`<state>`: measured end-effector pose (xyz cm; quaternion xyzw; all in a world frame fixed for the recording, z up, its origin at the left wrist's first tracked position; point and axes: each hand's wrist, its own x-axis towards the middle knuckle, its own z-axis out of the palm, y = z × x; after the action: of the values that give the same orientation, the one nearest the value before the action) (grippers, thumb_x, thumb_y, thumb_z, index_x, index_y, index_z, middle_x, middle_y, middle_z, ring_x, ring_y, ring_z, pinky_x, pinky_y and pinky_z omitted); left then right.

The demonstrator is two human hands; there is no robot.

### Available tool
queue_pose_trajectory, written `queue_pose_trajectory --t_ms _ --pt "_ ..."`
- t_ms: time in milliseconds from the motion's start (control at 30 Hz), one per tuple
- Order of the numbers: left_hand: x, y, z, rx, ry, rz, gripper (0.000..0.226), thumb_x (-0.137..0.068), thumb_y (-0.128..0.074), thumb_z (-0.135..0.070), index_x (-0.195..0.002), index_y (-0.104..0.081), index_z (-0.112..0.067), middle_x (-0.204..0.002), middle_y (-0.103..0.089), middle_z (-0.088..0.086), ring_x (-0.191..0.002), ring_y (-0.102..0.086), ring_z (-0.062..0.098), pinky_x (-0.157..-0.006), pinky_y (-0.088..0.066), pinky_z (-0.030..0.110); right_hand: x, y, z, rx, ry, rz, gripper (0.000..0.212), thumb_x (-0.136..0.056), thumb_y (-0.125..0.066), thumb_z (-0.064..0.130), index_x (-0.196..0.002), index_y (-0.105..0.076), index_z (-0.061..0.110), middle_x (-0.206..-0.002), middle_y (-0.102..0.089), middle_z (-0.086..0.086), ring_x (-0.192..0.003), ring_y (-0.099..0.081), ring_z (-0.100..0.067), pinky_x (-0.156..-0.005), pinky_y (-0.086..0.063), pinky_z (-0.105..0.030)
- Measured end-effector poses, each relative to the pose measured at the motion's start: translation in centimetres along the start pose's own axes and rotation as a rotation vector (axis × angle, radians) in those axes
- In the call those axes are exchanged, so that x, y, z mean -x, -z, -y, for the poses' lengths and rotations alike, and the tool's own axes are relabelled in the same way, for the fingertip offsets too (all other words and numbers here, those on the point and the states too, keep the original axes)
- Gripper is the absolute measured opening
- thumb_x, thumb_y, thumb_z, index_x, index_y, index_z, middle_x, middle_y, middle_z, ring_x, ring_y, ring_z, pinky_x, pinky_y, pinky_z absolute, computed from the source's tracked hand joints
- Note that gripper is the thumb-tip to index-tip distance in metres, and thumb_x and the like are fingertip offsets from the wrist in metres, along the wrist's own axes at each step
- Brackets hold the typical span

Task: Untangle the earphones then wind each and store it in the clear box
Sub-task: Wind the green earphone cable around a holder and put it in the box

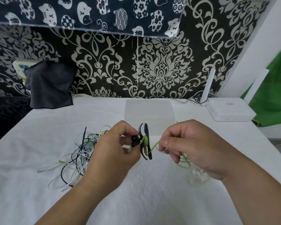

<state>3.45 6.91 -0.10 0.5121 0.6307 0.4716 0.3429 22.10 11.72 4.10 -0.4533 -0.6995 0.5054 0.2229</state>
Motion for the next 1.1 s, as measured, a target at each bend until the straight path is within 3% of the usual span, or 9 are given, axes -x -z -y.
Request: queue_pose_trajectory --t_ms 167,300,400,467,533,600,700,933,1100 --pt "0.4 -0.2 -0.1 -0.185 -0.127 0.072 0.029 -0.078 -0.076 -0.007 -0.08 -0.062 -0.032 -0.078 -0.069 -0.013 -0.057 -0.061 0.007 -0.051 -0.044 0.011 0.3 -0.1 0.3 0.065 -0.031 0.033 0.016 -0.088 -0.07 0.026 -0.075 -0.071 0.018 -0.068 -0.071 0.001 -0.066 -0.066 -0.005 -0.068 -0.042 -0.025" --pt "0.7 -0.3 0.2 -0.16 -0.119 0.173 0.03 -0.079 -0.076 -0.009 -0.084 -0.063 -0.035 -0.077 -0.071 -0.009 -0.05 -0.057 0.011 -0.05 -0.04 0.014 -0.1 -0.2 0.0 0.16 -0.041 -0.087 0.019 -0.094 -0.065 0.024 -0.076 -0.069 0.019 -0.074 -0.069 0.002 -0.063 -0.069 -0.006 -0.063 -0.055 -0.025" --pt "0.6 -0.2 0.4 -0.025 -0.06 0.278 0.029 -0.08 -0.075 -0.005 -0.085 -0.066 -0.032 -0.078 -0.072 -0.001 -0.056 -0.06 0.017 -0.053 -0.045 0.026 -0.2 -0.2 -0.1 0.184 -0.007 -0.148 0.018 -0.093 -0.068 0.024 -0.075 -0.067 0.018 -0.08 -0.062 0.005 -0.055 -0.062 -0.003 -0.053 -0.049 -0.016" --pt "0.5 -0.1 0.2 0.086 -0.053 0.32 0.023 -0.076 -0.073 -0.007 -0.085 -0.067 -0.028 -0.078 -0.072 0.003 -0.068 -0.069 0.024 -0.064 -0.058 0.043 -0.2 0.0 -0.1 0.147 0.01 -0.16 0.018 -0.092 -0.068 0.024 -0.076 -0.067 0.017 -0.081 -0.063 0.004 -0.057 -0.063 -0.005 -0.053 -0.051 -0.018" --pt "0.5 -0.1 0.1 0.193 -0.056 0.325 0.021 -0.071 -0.07 -0.007 -0.085 -0.067 -0.023 -0.079 -0.073 0.007 -0.076 -0.071 0.028 -0.076 -0.06 0.052 -0.3 0.2 -0.3 0.072 0.003 -0.177 0.017 -0.092 -0.069 0.023 -0.077 -0.067 0.016 -0.071 -0.065 0.003 -0.06 -0.065 -0.008 -0.059 -0.058 -0.028" --pt "0.4 0.0 0.2 0.273 -0.075 0.333 0.022 -0.069 -0.069 -0.003 -0.084 -0.068 -0.019 -0.081 -0.073 0.009 -0.077 -0.071 0.022 -0.072 -0.059 0.038 -0.4 0.2 -0.4 -0.036 -0.037 -0.175 0.017 -0.092 -0.068 0.023 -0.078 -0.068 0.014 -0.068 -0.064 0.0 -0.06 -0.066 -0.013 -0.061 -0.058 -0.035" --pt "0.4 -0.1 0.2 0.402 -0.108 0.339 0.02 -0.066 -0.075 -0.002 -0.079 -0.069 -0.016 -0.082 -0.072 0.013 -0.078 -0.068 0.017 -0.069 -0.054 0.024 -0.6 -0.3 -0.7 -0.24 -0.103 -0.114 0.021 -0.096 -0.062 0.017 -0.078 -0.069 0.011 -0.078 -0.063 -0.007 -0.061 -0.063 -0.017 -0.055 -0.053 -0.03" --pt "-0.2 -0.1 0.3 0.753 -0.006 0.207 0.028 -0.055 -0.076 -0.009 -0.081 -0.067 -0.007 -0.083 -0.068 0.03 -0.062 -0.062 0.029 -0.056 -0.051 0.025 -0.8 -3.2 -1.6 -0.392 -0.186 0.105 0.035 -0.099 -0.057 0.034 -0.073 -0.07 0.015 -0.074 -0.06 -0.006 -0.046 -0.05 -0.019 -0.043 -0.036 -0.024" --pt "-0.9 0.7 0.3 0.839 0.074 0.079 0.026 -0.053 -0.076 -0.013 -0.077 -0.07 -0.011 -0.089 -0.067 0.03 -0.08 -0.069 0.035 -0.072 -0.06 0.035 -1.2 -2.7 -2.0 -0.41 -0.22 0.092 0.025 -0.1 -0.055 0.023 -0.087 -0.07 0.007 -0.071 -0.056 -0.01 -0.041 -0.038 -0.014 -0.043 -0.024 -0.024"
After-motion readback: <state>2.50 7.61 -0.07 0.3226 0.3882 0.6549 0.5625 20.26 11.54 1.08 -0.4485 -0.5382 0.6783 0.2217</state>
